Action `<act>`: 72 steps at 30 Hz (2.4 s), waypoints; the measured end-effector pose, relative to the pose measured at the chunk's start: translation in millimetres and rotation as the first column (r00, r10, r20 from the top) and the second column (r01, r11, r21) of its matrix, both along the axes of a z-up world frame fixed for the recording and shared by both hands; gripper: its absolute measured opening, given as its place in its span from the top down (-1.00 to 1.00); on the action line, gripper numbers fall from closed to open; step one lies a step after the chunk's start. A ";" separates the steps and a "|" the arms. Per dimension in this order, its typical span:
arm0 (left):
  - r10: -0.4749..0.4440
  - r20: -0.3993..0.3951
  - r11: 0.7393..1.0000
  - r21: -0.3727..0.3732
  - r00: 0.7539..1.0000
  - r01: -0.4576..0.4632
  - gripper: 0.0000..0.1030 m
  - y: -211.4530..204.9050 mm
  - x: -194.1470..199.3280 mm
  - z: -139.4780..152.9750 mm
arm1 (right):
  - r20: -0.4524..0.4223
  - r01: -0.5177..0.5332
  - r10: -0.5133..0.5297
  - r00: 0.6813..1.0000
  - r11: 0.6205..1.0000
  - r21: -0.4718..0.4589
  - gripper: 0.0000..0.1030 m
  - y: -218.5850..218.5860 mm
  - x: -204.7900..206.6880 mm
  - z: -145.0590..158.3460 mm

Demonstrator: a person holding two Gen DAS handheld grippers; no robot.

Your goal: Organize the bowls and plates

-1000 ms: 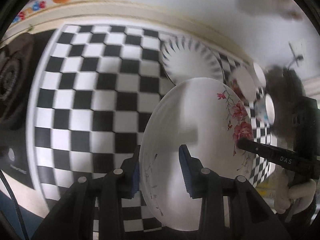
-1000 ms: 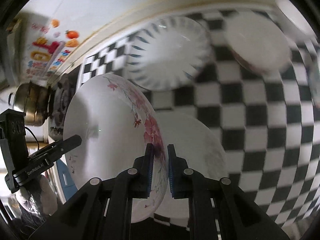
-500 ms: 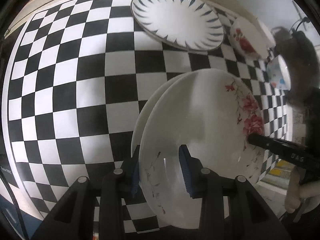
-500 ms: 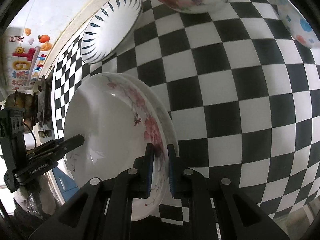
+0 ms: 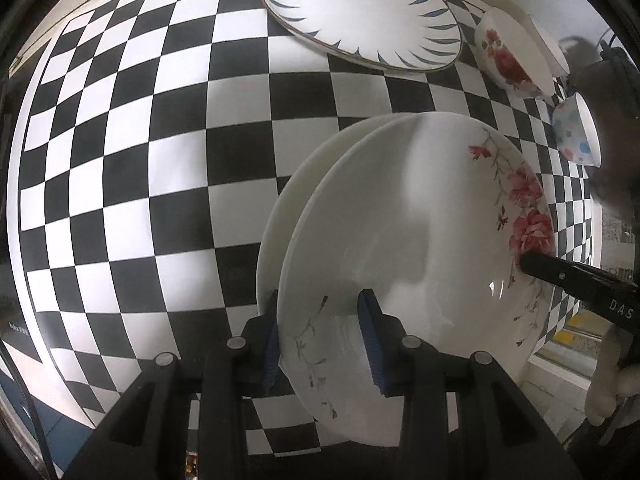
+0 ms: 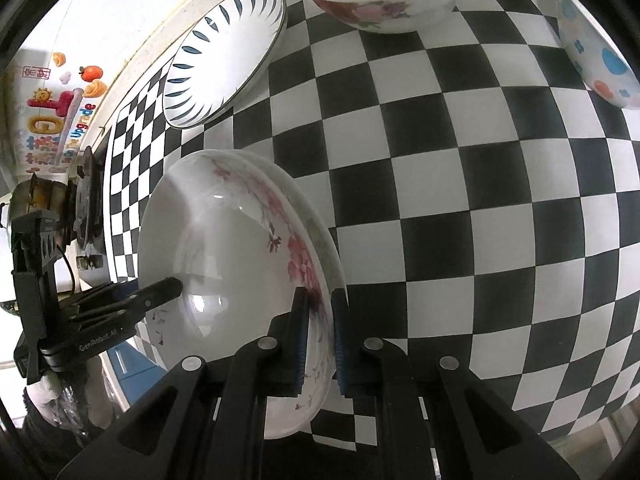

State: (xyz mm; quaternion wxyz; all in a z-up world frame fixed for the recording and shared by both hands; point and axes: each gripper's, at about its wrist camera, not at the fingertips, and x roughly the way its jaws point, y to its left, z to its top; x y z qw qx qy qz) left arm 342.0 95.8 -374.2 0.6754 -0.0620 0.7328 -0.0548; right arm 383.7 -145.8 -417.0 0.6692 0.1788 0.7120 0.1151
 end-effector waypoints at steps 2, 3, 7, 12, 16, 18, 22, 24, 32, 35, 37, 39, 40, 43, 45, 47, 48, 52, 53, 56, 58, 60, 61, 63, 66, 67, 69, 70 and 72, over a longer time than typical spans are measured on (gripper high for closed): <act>0.010 -0.024 1.000 -0.011 1.000 -0.010 0.36 0.7 0.1 -1.9 | -0.005 0.012 -0.012 1.000 1.000 0.013 0.75 -2.2 -0.1 -0.8; 0.015 -0.033 1.000 -0.018 0.999 -0.015 0.36 1.4 0.6 -2.7 | -0.005 0.017 -0.017 1.000 1.000 0.019 0.75 -3.6 -0.3 -1.1; 0.031 -0.069 0.999 -0.027 0.997 -0.033 0.36 3.6 3.4 -3.9 | -0.012 0.027 -0.026 1.000 0.999 0.029 0.75 -5.4 -0.8 -2.6; 0.018 -0.114 1.000 -0.009 0.993 -0.020 0.36 1.9 5.0 -3.9 | -0.031 0.046 -0.045 0.999 0.998 0.049 0.76 -8.5 -2.7 -4.8; -0.011 -0.157 1.000 -0.005 0.988 0.010 0.36 -3.7 6.3 -7.3 | -0.041 0.060 -0.057 0.998 0.996 0.059 0.76 -11.6 -2.3 -5.5; -0.020 -0.175 1.000 0.001 0.984 0.020 0.36 -5.6 8.6 -8.7 | -0.046 0.065 -0.062 0.997 0.997 0.053 0.76 -13.1 -1.7 -5.6; -0.045 -0.182 0.999 0.007 0.982 0.047 0.36 -9.1 10.3 -9.2 | -0.054 0.072 -0.069 0.996 0.997 0.043 0.80 -17.3 -0.7 -8.3; -0.063 -0.182 0.998 0.019 0.981 0.067 0.36 -11.8 9.6 -8.2 | -0.049 0.073 -0.071 0.996 0.997 0.037 0.81 -18.0 -0.4 -8.1; -0.111 -0.177 0.990 0.066 0.978 0.125 0.34 -23.8 4.2 0.7 | -0.044 0.061 -0.060 0.997 0.998 0.023 0.80 -15.9 4.0 -5.0; -0.115 -0.164 0.987 0.095 0.980 0.132 0.34 -21.3 1.3 6.4 | -0.057 0.049 -0.048 0.997 0.998 0.024 0.77 -11.8 4.4 -6.5; -0.104 -0.167 0.988 0.092 0.980 0.121 0.34 -19.2 0.5 7.2 | -0.058 0.041 -0.039 0.998 0.999 0.030 0.77 -9.8 5.4 -5.9; -0.095 -0.166 0.989 0.092 0.982 0.111 0.34 -17.4 -1.2 9.1 | -0.066 0.028 -0.026 0.997 0.999 0.019 0.77 -7.1 7.2 -5.2; -0.093 -0.163 0.990 0.092 0.982 0.109 0.34 -15.3 -3.6 9.7 | -0.068 0.020 -0.019 0.998 1.000 0.013 0.77 -6.4 7.8 -4.8; -0.071 -0.136 0.994 0.068 0.988 0.081 0.34 -8.0 -5.4 26.1 | -0.070 0.007 -0.007 0.998 1.000 0.010 0.77 -6.2 11.3 2.9; -0.031 -0.088 0.998 0.057 0.996 0.036 0.34 -1.8 -2.8 43.3 | -0.057 -0.004 0.004 0.998 1.000 0.007 0.74 -7.0 16.7 16.7; 0.026 -0.020 0.999 0.030 0.999 -0.025 0.34 20.6 16.4 63.0 | -0.036 -0.007 0.007 0.999 1.000 0.011 0.52 -8.8 24.4 31.4; 0.052 0.008 0.998 0.020 0.999 -0.052 0.34 27.1 22.8 70.8 | -0.011 -0.008 0.008 1.000 1.000 0.017 0.43 -8.3 32.9 43.8; 0.153 0.090 0.988 -0.037 0.984 -0.150 0.30 47.6 67.4 84.1 | 0.072 -0.032 0.029 0.997 0.999 0.042 0.12 1.3 71.7 78.7; 0.189 0.104 0.981 -0.059 0.976 -0.184 0.30 54.4 84.1 82.2 | 0.088 -0.038 0.035 0.995 0.999 0.037 0.11 5.1 85.5 84.1; 0.243 0.101 0.968 -0.087 0.965 -0.234 0.30 63.6 116.0 65.5 | 0.129 -0.068 0.066 0.989 0.998 0.016 0.11 20.8 136.9 89.2; 0.273 0.073 0.959 -0.103 0.959 -0.265 0.30 67.1 137.9 47.7 | 0.125 -0.095 0.096 0.987 0.995 -0.009 0.11 31.4 174.3 81.9; 0.288 0.031 0.950 -0.130 0.957 -0.282 0.30 68.1 153.9 29.4 | 0.105 -0.129 0.135 0.985 0.990 -0.062 0.11 43.6 210.7 68.0; 0.297 0.016 0.946 -0.136 0.955 -0.293 0.30 67.3 159.3 22.3 | 0.092 -0.139 0.146 0.985 0.987 -0.081 0.11 47.2 223.8 60.9; 0.306 -0.012 0.942 -0.139 0.952 -0.305 0.30 65.9 167.5 10.7 | 0.061 -0.172 0.179 0.982 0.979 -0.112 0.11 56.0 246.5 45.0; 0.304 -0.036 0.943 -0.132 0.952 -0.306 0.30 63.9 177.2 -6.3 | 0.001 -0.203 0.205 0.979 0.969 -0.144 0.11 62.2 270.3 17.8; 0.301 -0.041 0.944 -0.128 0.953 -0.304 0.30 62.2 178.7 -11.3 | -0.016 -0.213 0.213 0.977 0.966 -0.147 0.11 64.3 275.8 9.2; 0.297 -0.055 0.945 -0.123 0.953 -0.302 0.30 60.7 182.4 -19.6 | -0.047 -0.225 0.220 0.974 0.963 -0.148 0.11 66.1 282.7 -4.4; 0.294 -0.058 0.946 -0.127 0.954 -0.299 0.30 60.0 182.7 -21.5 | -0.058 -0.228 0.221 0.973 0.962 -0.148 0.11 66.5 283.6 -9.7; 0.283 -0.059 0.949 -0.129 0.957 -0.289 0.33 58.2 185.3 -26.7 | -0.083 -0.236 0.226 0.971 0.960 -0.148 0.12 65.5 286.7 -20.2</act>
